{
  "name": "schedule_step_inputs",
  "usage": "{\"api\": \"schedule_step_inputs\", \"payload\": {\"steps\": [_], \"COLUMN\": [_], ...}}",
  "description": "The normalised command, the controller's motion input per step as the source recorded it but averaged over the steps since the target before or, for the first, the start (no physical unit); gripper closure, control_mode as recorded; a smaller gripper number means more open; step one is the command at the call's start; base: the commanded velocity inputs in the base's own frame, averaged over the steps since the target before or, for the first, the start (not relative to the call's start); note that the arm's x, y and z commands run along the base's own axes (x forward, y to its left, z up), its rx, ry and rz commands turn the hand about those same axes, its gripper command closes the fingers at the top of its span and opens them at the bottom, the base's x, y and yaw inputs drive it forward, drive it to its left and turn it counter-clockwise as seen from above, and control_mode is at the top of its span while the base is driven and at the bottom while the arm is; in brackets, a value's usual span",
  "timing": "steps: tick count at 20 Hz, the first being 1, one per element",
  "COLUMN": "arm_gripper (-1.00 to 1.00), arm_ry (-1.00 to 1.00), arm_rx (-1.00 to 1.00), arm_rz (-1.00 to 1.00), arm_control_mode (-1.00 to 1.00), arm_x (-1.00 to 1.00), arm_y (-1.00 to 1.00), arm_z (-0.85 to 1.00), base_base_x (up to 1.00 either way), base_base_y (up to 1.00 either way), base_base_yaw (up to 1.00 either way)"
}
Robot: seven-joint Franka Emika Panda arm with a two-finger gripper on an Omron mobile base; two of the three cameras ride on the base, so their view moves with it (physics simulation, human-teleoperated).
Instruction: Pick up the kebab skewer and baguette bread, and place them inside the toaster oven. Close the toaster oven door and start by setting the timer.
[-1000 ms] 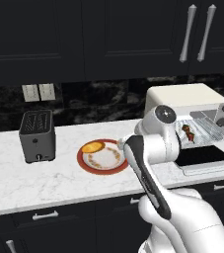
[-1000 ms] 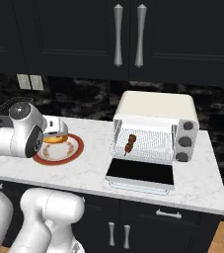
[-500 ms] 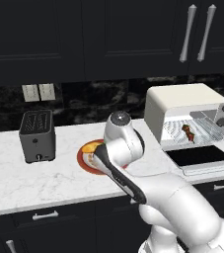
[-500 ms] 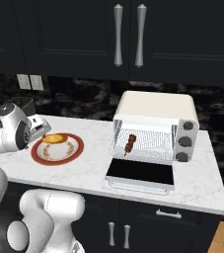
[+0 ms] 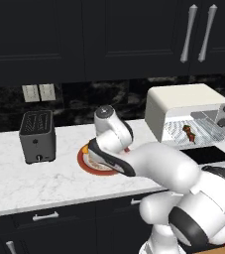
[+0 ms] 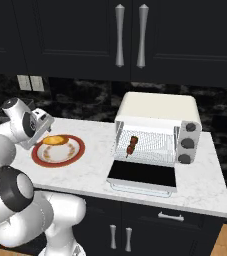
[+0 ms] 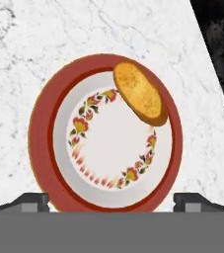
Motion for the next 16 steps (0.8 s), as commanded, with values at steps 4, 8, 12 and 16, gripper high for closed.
{"api": "schedule_step_inputs", "payload": {"steps": [4,8,12,16], "arm_gripper": [-1.0,-1.0,-1.0,-1.0], "arm_ry": [0.11,0.12,0.04,0.01], "arm_rx": [-0.15,-0.07,-0.04,-0.02], "arm_rz": [0.18,0.14,0.1,0.06], "arm_control_mode": [-1.0,-1.0,-1.0,-1.0], "arm_x": [0.54,0.24,0.15,0.23], "arm_y": [0.05,0.0,0.01,0.04], "arm_z": [-0.22,-0.24,-0.35,-0.38], "base_base_x": [0.0,0.0,0.0,0.0], "base_base_y": [0.0,0.0,0.0,0.0], "base_base_yaw": [0.0,0.0,0.0,0.0]}}
